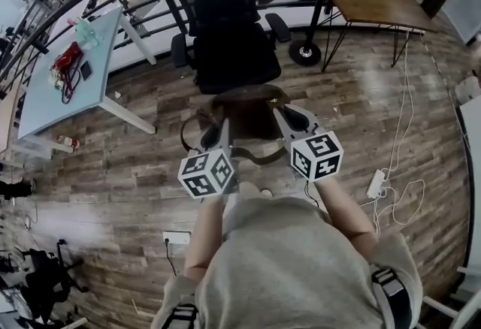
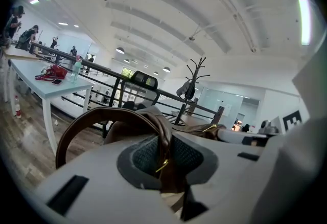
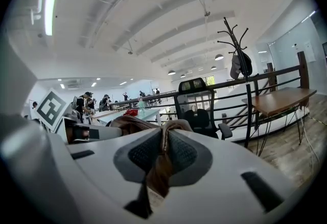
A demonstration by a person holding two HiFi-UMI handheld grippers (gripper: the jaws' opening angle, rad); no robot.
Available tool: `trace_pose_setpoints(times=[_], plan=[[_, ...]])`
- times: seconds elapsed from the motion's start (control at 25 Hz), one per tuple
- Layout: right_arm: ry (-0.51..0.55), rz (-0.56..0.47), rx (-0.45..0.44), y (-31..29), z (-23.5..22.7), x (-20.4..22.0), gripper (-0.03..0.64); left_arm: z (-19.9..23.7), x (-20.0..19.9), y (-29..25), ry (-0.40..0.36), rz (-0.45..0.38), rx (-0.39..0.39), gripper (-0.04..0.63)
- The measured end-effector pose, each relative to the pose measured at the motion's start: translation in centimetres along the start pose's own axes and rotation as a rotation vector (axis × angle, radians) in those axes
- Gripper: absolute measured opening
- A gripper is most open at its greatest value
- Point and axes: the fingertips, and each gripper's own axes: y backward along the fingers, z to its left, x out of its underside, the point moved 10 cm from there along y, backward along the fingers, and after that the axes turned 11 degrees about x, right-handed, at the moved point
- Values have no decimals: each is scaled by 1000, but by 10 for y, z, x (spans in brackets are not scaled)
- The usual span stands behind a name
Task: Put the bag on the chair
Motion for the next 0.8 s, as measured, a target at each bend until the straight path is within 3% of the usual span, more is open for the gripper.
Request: trace_pose_setpoints(times=[0.4,0.8], plan=[[-32,14,-29,-31,-8,-8,32,18,-10,-17,20,-5,-8,49],[-58,34,-6,-97,-22,-19,32,63,-35,-74,32,12,13,49]])
